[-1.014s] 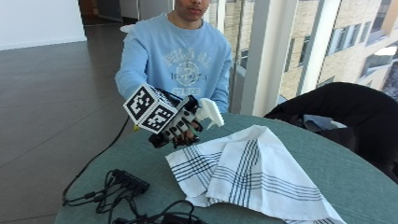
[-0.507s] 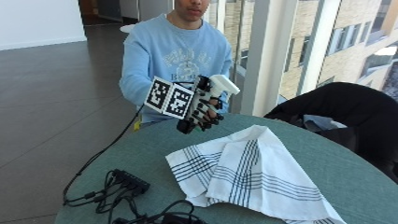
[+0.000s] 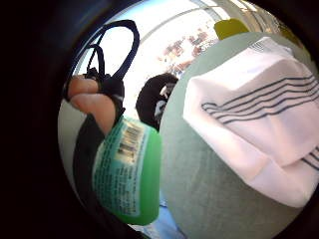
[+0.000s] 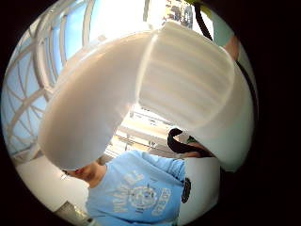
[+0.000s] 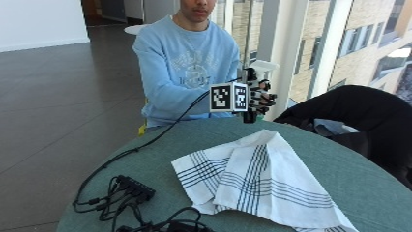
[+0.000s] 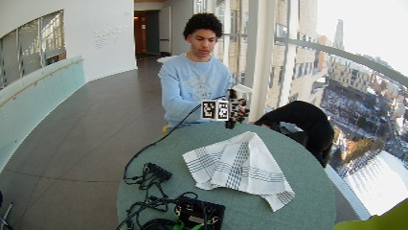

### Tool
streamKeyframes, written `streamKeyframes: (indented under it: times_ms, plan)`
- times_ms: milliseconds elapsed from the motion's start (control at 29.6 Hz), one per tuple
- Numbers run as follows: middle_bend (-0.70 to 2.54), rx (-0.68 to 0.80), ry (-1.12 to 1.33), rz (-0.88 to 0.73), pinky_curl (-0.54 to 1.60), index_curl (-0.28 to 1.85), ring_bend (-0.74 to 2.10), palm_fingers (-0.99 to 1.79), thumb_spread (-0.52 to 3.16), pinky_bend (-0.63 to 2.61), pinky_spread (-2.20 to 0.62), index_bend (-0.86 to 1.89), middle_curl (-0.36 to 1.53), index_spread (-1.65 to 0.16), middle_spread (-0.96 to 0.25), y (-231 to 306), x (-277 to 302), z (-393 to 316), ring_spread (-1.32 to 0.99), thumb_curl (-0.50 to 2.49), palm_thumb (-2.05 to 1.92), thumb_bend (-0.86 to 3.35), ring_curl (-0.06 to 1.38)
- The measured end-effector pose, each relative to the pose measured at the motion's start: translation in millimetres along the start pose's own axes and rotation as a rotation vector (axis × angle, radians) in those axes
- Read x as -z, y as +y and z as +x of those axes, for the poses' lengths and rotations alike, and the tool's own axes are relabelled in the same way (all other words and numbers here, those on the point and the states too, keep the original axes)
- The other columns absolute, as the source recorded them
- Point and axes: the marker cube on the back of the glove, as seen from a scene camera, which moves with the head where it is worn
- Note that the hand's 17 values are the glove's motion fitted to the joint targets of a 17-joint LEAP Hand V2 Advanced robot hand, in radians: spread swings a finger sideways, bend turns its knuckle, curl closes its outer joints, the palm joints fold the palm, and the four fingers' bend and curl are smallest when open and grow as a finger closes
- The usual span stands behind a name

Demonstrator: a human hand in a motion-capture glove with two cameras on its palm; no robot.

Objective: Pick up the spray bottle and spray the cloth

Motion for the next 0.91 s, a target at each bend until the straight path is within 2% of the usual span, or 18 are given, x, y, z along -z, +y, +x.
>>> streamKeyframes:
  times_ms: [473,912]
  plan:
    - [0.16,0.103,-0.065,-0.008,0.37,0.41,0.37,1.01,0.89,0.21,0.04,0.18,0.41,-0.26,-0.08,-35.4,-96.0,36.1,-0.06,0.59,0.92,-0.02,0.35]
    - [0.16,0.083,-0.101,0.014,0.37,0.43,0.35,1.01,0.95,0.19,0.0,0.17,0.38,-0.27,-0.09,-44.7,-117.0,51.9,-0.09,0.57,0.91,-0.02,0.36]
